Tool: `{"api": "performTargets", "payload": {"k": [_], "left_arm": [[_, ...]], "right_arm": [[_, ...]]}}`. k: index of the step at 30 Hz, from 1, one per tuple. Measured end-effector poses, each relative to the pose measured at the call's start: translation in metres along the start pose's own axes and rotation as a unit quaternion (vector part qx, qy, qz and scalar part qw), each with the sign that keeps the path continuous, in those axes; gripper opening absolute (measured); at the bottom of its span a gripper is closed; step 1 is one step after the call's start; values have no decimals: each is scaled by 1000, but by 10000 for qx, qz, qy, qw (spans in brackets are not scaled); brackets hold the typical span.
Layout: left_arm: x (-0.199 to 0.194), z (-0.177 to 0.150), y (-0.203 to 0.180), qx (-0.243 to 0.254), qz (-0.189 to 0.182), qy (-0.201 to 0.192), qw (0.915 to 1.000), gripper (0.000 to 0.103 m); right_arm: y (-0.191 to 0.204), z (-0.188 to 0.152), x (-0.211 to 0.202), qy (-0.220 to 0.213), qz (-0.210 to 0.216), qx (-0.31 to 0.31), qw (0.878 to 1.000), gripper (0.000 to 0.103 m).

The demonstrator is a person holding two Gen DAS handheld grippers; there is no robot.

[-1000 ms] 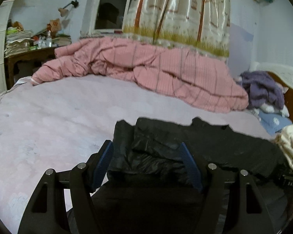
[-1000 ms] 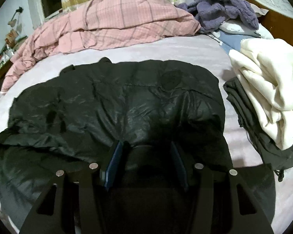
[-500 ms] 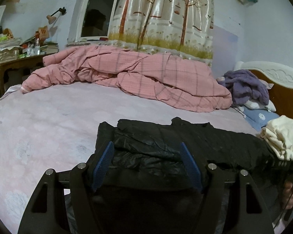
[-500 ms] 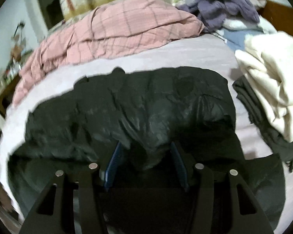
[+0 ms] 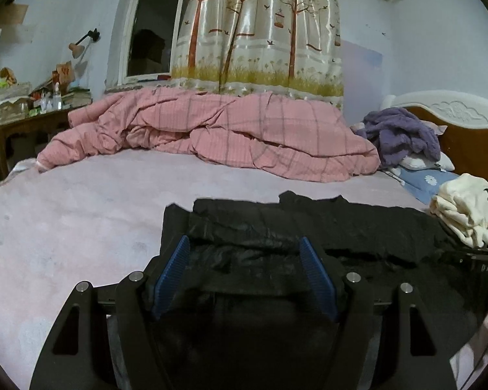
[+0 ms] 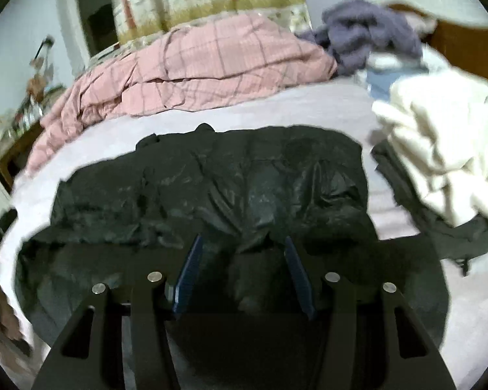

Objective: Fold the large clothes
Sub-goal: 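Smooth the folded jacket with both grippers, then open both grippers and lift them away from the jacket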

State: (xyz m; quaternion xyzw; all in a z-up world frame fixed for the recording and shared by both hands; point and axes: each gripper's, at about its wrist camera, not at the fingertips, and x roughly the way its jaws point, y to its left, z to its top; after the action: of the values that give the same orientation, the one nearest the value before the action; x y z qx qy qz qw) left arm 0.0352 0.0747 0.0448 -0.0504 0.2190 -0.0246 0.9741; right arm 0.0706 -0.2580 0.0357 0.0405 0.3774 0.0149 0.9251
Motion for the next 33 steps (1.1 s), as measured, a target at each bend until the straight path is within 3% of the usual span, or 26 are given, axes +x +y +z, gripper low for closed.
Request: {"api": "performTargets", "payload": {"k": [3, 7, 9, 12, 14, 19, 25, 31, 33], "left_arm": [[-8, -9, 2, -100, 12, 103, 9999, 69], [-15, -23, 10, -388, 14, 310, 9988, 68], [-21, -25, 10, -385, -47, 319, 9987, 67], [-33, -25, 7, -134, -126, 206, 9996, 67], [-38, -25, 13, -247, -220, 143, 9994, 67], [-51, -36, 1, 523, -21, 42, 9986, 66], [-55, -71, -20, 1240, -280, 502, 9906, 58], [-52, -91, -43, 1844, -189, 704, 9801, 58], [-50, -95, -43, 1834, -149, 775, 9799, 58]], "right_arm": [[11, -14, -15, -138, -22, -245, 9996, 62], [0, -38, -23, 79, 454, 263, 9986, 66], [-6, -52, -29, 73, 212, 343, 9992, 66], [-4, -66, -41, -194, -405, -72, 9990, 71], [-6, -71, -50, -326, -539, -152, 9979, 73], [-17, -80, -62, -406, -361, 160, 9984, 82], [-14, -81, -68, -579, -681, -238, 9957, 85], [-22, -77, -64, -479, -426, 5, 9979, 85], [-25, -76, -65, -472, -384, 37, 9981, 85]]}}
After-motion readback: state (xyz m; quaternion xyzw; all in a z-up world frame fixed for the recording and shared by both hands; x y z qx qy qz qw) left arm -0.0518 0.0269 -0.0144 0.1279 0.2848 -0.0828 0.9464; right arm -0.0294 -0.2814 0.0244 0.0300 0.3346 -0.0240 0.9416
